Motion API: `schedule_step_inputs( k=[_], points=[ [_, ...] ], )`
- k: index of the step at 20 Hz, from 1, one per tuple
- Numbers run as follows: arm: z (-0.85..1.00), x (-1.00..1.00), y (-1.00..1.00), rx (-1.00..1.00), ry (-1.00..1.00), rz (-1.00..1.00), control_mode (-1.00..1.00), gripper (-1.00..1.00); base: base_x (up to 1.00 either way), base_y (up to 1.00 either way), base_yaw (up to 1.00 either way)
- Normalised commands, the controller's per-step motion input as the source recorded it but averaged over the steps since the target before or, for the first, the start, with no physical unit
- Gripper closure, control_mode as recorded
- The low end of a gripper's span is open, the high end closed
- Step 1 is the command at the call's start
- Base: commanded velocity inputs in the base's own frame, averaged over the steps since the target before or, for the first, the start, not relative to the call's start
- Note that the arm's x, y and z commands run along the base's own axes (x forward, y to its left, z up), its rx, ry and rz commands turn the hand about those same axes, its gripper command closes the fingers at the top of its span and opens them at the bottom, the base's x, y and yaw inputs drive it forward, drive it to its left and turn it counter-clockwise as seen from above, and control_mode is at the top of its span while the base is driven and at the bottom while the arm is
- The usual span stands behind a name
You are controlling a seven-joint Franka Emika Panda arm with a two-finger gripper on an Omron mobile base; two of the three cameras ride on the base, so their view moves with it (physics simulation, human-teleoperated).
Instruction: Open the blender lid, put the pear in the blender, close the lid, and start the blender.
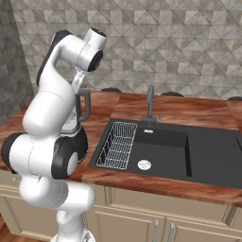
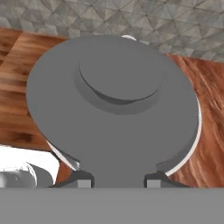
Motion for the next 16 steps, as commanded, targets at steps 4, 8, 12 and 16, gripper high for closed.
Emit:
schedule_step_inputs(
  k=[4, 8, 12, 16],
  points=[
    [-0.02, -0.12, 0.02, 0.0, 0.0, -0.09, -1.0, -1.0, 0.0, 0.0, 0.0],
    [0.0, 0.0, 0.0, 0.0, 0.0, -0.05, -1.0, -1.0, 0.0, 0.0, 0.0],
    [0.0, 0.0, 0.0, 0.0, 0.0, -0.04, -1.0, -1.0, 0.0, 0.0, 0.0],
    [0.25, -0.04, 0.0, -0.01, 0.0, -0.04, -1.0, -1.0, 0.0, 0.0, 0.0]
  ],
)
